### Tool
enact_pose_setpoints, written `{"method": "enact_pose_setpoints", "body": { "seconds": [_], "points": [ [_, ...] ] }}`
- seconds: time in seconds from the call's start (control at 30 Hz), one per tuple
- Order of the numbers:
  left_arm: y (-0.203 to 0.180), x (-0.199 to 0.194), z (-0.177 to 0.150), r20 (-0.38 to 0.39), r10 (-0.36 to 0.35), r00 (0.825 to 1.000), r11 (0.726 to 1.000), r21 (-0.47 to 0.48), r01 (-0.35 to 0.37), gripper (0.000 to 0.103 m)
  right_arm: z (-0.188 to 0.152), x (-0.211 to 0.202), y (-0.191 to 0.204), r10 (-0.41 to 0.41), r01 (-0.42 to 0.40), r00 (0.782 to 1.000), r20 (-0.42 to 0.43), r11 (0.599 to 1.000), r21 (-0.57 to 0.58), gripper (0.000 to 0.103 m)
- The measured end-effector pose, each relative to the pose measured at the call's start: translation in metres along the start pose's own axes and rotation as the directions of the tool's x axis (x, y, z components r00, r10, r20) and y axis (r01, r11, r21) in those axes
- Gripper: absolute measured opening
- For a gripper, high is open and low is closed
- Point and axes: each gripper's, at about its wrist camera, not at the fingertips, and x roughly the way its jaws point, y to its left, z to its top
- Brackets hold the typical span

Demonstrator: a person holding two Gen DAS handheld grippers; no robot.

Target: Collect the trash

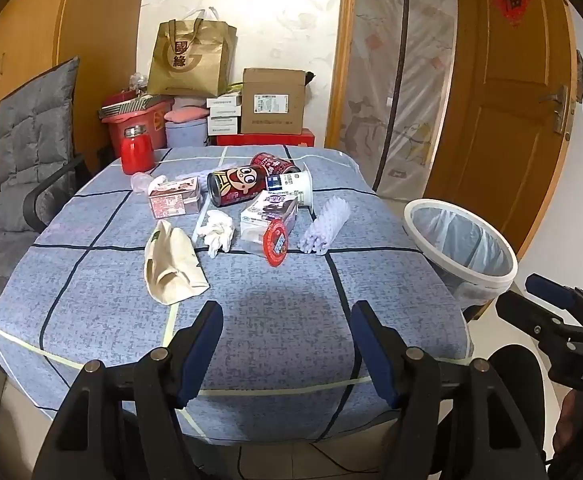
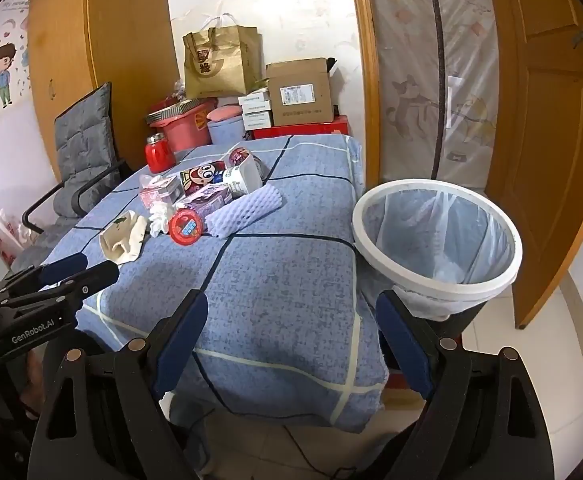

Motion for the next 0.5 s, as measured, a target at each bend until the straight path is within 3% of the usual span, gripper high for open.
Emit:
{"method": "enact_pose_setpoints", "body": {
  "seconds": [0.5],
  "points": [
    [-0.0020, -0.0003, 0.0022, -0.002, -0.009, 1.000, 1.000, -0.003, 0.009, 0.066, -0.0021, 0.0006, -0.0037, 0.000, 0.000, 1.000, 0.005, 1.000, 0.002, 0.087]
  ]
}}
